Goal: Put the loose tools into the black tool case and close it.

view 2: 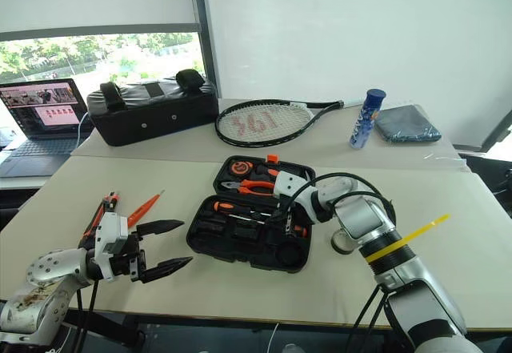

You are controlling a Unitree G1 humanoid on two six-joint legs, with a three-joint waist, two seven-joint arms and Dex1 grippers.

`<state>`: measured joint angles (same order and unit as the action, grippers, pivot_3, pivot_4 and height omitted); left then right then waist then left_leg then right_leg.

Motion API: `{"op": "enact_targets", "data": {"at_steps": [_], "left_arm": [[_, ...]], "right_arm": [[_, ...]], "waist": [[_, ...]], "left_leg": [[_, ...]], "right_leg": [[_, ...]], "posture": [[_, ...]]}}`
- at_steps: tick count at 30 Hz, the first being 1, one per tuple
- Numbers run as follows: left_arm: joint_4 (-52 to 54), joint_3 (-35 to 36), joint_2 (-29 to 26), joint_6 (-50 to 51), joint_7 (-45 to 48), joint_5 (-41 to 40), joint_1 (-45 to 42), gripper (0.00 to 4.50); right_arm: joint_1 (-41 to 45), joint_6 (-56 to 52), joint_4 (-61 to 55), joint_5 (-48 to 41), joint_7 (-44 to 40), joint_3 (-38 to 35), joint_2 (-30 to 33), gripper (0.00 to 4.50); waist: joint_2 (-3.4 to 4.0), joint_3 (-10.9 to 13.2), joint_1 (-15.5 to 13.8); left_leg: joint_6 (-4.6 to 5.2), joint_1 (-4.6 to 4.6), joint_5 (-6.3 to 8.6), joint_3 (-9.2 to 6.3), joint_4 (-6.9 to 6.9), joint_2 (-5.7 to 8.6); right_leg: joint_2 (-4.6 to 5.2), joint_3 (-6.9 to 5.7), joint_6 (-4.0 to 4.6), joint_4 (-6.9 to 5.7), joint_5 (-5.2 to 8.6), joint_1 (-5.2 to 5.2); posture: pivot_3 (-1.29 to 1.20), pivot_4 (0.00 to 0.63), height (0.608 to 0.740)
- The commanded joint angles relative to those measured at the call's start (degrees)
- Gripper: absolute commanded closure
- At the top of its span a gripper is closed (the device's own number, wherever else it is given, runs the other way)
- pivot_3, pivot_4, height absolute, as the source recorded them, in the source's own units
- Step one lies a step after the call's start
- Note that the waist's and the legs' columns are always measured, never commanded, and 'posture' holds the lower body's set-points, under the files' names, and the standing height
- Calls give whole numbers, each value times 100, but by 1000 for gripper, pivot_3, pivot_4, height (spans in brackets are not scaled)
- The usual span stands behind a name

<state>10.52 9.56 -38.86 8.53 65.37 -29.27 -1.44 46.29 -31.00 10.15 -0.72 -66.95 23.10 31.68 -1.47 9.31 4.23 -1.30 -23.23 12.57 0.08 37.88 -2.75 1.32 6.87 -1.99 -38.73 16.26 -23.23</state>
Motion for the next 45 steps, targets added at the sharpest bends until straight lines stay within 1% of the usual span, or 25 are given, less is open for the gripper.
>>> {"op": "enact_targets", "data": {"at_steps": [1, 4, 5, 7, 8, 9, 11, 13, 15, 17, 18, 19, 22, 24, 26, 29, 30, 31, 32, 34, 36, 39, 42, 45], "left_arm": [[153, 110, -62, -119, -24, 5, 107, 0], [91, 327, -57, -189, -68, -37, 318, 0], [49, 545, -54, -152, -143, -128, 469, 0], [-37, 1155, -14, -61, -359, -342, 887, 0], [-75, 1403, 13, -48, -449, -398, 1065, 0], [-121, 1641, 32, -85, -505, -413, 1271, 0], [-184, 1973, 54, -145, -563, -421, 1600, 0], [-400, 2532, 179, -215, -721, -441, 2072, 0], [-631, 2966, 300, -260, -877, -445, 2412, 0], [-850, 3245, 379, -292, -1014, -443, 2592, 0], [-936, 3342, 400, -235, -1065, -473, 2673, 0], [-1021, 3424, 407, -223, -1102, -481, 2723, 0], [-970, 3499, 320, -52, -1164, -555, 2722, 0], [-672, 3462, 138, 282, -1136, -798, 2574, 0], [-447, 3297, -222, 883, -1472, -842, 2222, 0], [-357, 2895, -850, 1978, -1960, -977, 1383, 0], [-329, 2685, -1052, 2308, -2049, -1006, 1047, 0], [-376, 2343, -1307, 2638, -2098, -968, 583, 0], [-548, 1825, -1636, 3180, -2165, -833, 29, 0], [-995, 879, -2002, 3832, -2243, -426, -992, 0], [-1481, 121, -2003, 4124, -2166, -123, -1944, 0], [-2136, -765, -1882, 4132, -2091, 501, -2843, 0], [-2739, -1253, -1669, 3958, -1985, 901, -3383, 0], [-3284, -1582, -1413, 3779, -1911, 1239, -3731, 0]], "right_arm": [[-111, 13, 35, 68, 53, 91, -70, 4475], [-157, 424, -266, -412, -19, -549, -14, 4475], [-273, 534, -457, -692, -62, -936, 76, 4475], [-777, 632, -983, -1358, -301, -1729, 357, 3898], [-1033, 695, -1202, -1591, -358, -2014, 441, 3674], [-1320, 790, -1379, -1717, -259, -2275, 479, 3289], [-1767, 951, -1634, -1911, -70, -2632, 486, 2662], [-2602, 1355, -2011, -2332, -183, -3155, 392, 1969], [-3363, 1868, -2242, -2845, -400, -3641, 137, 1263], [-3895, 2498, -2287, -3019, -447, -3950, -122, 573], [-4134, 2587, -2306, -3008, -394, -4017, -142, 211], [-4328, 2744, -2301, -3012, -365, -4072, -199, 34], [-4785, 3051, -2252, -3124, -405, -4187, -300, 34], [-4986, 3439, -2329, -3026, -402, -4140, -356, 34], [-5141, 3706, -2434, -2953, -319, -4094, -426, 34], [-5269, 3922, -2524, -2936, -191, -4040, -447, 34], [-5280, 3966, -2536, -2942, -171, -4022, -425, 34], [-5272, 3950, -2552, -2973, -122, -4022, -398, 34], [-5231, 3955, -2538, -2980, -89, -4007, -366, 34], [-5143, 3968, -2495, -2973, -58, -3948, -302, 34], [-5037, 3992, -2447, -2951, -35, -3877, -261, 34], [-4945, 4010, -2406, -2956, 46, -3831, -233, 34], [-4942, 4023, -2449, -2975, 99, -3797, -216, 34], [-4979, 4020, -2519, -3019, 157, -3771, -219, 34]], "waist": [[0, 0, 5], [-2, 1, 0], [-2, 2, 1], [-5, 5, -14], [-5, 5, -20], [-4, 5, -27], [-5, 5, -36], [-10, 4, -39], [-16, 5, -40], [-15, 7, -32], [-16, 8, -30], [-18, 9, -27], [-35, 12, -29], [-44, 15, -31], [-49, 17, -50], [-49, 19, -116], [-49, 19, -132], [-49, 19, -153], [-49, 19, -151], [-46, 20, -159], [-40, 24, -136], [-39, 25, -94], [-38, 25, -72], [-39, 26, -89]], "left_leg": [[0, 10, 0, 0, -1, 0], [0, 12, 0, 1, -1, -1], [0, 1, 0, 0, -1, -2], [0, -7, 0, 0, -2, -2], [0, -17, 0, -8, -5, -4], [7, -19, 6, -7, -11, -8], [11, -25, 14, -8, -14, -6], [11, -27, 17, -6, -14, -5], [7, -24, 19, -7, -15, -7], [7, -23, 19, -5, -15, -6], [7, -19, 19, 0, -15, -4], [6, -14, 18, 3, -13, -3], [-1, 8, 6, 10, -11, -5], [-1, 38, 6, 9, -11, -10], [-2, 49, 7, 11, -11, -12], [-2, 48, 6, 3, -12, -14], [-3, 48, 6, 4, -11, -13], [-3, 48, 5, 3, -11, -11], [-3, 47, 6, 5, -11, -9], [-5, 42, 7, 9, -13, -4], [-5, 31, 7, 5, -14, 0], [-10, 23, 12, 3, -20, -1], [-11, -16, 14, 1, -22, 0], [-11, -31, 14, -3, -21, -1]], "right_leg": [[0, 0, 0, 3, 1, 12], [-1, 1, 0, 2, 0, 12], [-2, -1, 0, 3, 1, 4], [-1, 0, 0, 7, 0, -2], [-1, -8, 0, 16, 1, -4], [1, -10, -1, 30, 1, -2], [12, -18, -6, 53, 5, 3], [14, -18, -6, 66, 5, 6], [13, -21, -7, 68, 6, 14], [14, -19, -8, 68, 7, 13], [15, -13, -9, 66, 7, 16], [15, -11, -12, 66, 9, 20], [13, -6, -47, 66, 26, 38], [9, -7, -43, 66, 29, 66], [10, -5, -10, 67, 49, 75], [10, -18, -18, 64, 46, 80], [10, -17, -41, 64, 33, 80], [9, -17, -46, 65, 30, 81], [10, -15, -47, 67, 31, 82], [11, -8, -45, 68, 30, 79], [8, -10, -43, 68, 29, 65], [1, -8, -17, 66, 16, 53], [-3, -3, -12, 54, 13, 7], [-4, -7, -11, 56, 13, 0]], "posture": [[0, 150, 740], [0, 150, 740], [0, 150, 740], [0, 150, 740], [0, 150, 740], [0, 150, 740], [0, 150, 740], [0, 150, 740], [0, 150, 740], [0, 150, 740], [0, 150, 740], [0, 150, 740], [0, 150, 740], [0, 150, 740], [0, 150, 740], [0, 150, 740], [0, 150, 740], [0, 150, 740], [0, 150, 740], [0, 150, 740], [0, 150, 740], [0, 150, 740], [0, 150, 740], [0, 150, 740]]}}
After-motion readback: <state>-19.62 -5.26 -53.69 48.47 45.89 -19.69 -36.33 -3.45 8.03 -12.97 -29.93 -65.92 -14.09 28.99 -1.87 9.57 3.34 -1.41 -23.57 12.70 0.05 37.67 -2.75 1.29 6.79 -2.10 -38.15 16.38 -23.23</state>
